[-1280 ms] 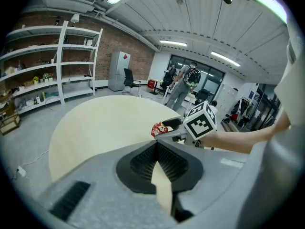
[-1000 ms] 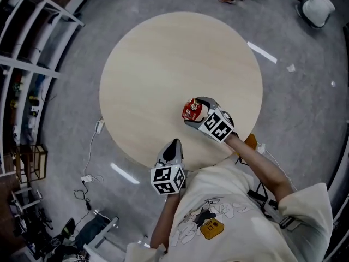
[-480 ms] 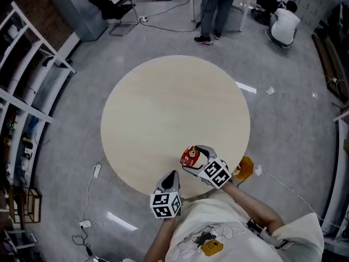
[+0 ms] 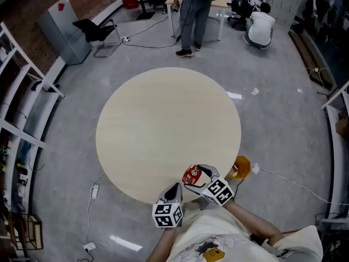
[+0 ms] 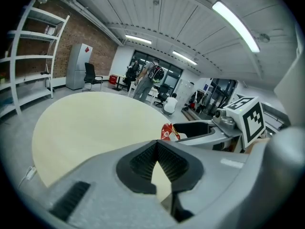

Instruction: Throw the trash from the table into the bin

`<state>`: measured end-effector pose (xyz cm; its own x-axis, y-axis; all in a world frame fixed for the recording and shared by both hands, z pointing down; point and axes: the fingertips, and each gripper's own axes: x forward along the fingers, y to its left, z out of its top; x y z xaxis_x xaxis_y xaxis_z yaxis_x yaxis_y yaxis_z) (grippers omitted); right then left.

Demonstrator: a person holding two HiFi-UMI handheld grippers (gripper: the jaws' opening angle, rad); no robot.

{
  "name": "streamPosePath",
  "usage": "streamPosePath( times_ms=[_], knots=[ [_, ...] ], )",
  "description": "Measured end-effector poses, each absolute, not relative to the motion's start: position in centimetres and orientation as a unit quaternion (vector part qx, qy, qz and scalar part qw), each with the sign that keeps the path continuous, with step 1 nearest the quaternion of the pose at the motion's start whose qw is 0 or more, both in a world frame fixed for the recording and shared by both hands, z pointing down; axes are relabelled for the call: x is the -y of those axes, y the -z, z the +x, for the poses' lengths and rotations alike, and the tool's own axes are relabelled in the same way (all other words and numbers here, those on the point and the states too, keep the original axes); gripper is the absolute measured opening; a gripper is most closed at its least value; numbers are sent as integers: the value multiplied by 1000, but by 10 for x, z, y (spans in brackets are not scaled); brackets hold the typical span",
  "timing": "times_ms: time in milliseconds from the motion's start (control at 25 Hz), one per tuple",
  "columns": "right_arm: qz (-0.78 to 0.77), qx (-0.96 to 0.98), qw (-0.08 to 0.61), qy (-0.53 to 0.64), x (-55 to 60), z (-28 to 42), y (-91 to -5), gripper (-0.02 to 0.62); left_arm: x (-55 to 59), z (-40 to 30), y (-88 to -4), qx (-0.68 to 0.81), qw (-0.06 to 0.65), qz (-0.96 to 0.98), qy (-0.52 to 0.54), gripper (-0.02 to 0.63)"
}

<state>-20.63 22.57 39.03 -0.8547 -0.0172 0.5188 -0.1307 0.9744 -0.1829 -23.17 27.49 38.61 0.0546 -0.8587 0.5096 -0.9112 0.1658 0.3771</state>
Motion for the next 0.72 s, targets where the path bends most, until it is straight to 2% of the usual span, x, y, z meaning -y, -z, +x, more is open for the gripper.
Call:
streamPosePath(
  times_ms=[520, 720],
  knots=[
    [100, 956, 248, -122, -207, -160, -382, 420, -248, -192, -386, 639, 329, 692, -71, 3],
    [124, 955, 239, -128, -182, -122, -375, 420, -217, -156, -380, 620, 324, 710, -81, 3]
  ],
)
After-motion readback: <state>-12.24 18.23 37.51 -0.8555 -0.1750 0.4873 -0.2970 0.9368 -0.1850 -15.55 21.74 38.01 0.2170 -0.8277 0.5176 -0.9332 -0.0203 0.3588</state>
